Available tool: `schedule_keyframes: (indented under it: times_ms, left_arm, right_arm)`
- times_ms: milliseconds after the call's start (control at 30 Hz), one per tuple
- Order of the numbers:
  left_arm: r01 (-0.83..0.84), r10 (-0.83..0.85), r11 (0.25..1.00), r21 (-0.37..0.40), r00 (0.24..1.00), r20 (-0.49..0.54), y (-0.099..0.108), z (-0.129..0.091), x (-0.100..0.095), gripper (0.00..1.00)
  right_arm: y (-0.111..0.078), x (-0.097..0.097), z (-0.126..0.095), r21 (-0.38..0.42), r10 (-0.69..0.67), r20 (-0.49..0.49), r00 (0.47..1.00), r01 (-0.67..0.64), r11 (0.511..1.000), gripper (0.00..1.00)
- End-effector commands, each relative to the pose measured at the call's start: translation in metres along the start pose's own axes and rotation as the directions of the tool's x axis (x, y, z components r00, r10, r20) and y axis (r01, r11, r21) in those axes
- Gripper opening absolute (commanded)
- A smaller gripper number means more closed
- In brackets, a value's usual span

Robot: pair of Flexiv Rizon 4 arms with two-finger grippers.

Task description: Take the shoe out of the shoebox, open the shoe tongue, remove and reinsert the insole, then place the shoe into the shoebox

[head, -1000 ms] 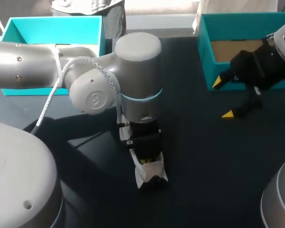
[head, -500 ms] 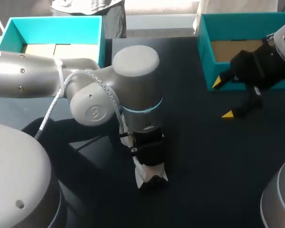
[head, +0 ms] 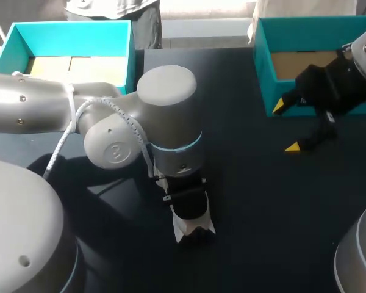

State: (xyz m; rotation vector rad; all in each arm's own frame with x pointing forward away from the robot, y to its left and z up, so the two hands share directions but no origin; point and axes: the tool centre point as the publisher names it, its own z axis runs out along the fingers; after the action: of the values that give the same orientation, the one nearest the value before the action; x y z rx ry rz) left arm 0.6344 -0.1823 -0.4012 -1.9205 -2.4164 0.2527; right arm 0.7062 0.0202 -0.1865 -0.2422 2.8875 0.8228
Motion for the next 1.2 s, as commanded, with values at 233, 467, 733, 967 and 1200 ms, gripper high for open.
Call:
schedule_keyframes:
  times_ms: [233, 467, 733, 967, 1200]
  left_arm:
    - [-0.010, 0.011, 0.997, -0.072, 1.000, 0.018, 0.005, -0.017, -0.006, 0.00]
    - [-0.002, 0.013, 0.981, -0.193, 0.999, 0.052, 0.011, -0.054, -0.009, 0.00]
    - [0.066, -0.040, 0.930, -0.362, 0.996, 0.079, 0.035, -0.069, -0.010, 0.00]
    - [0.125, -0.102, 0.919, -0.375, 0.992, 0.080, 0.051, -0.067, -0.007, 1.00]
    - [0.134, -0.115, 0.911, -0.391, 0.991, 0.072, 0.052, -0.067, -0.007, 1.00]
  right_arm:
    - [0.000, -0.001, 0.001, 0.002, 0.000, -0.002, 1.000, 0.000, 1.000, 1.00]
    - [0.000, -0.001, 0.001, 0.002, 0.000, -0.002, 1.000, 0.000, 1.000, 1.00]
    - [0.000, -0.001, 0.001, 0.002, 0.000, -0.002, 1.000, 0.000, 1.000, 1.00]
    - [0.000, -0.001, 0.001, 0.002, 0.000, -0.002, 1.000, 0.000, 1.000, 1.00]
    - [0.000, -0.001, 0.001, 0.002, 0.000, -0.002, 1.000, 0.000, 1.000, 1.00]
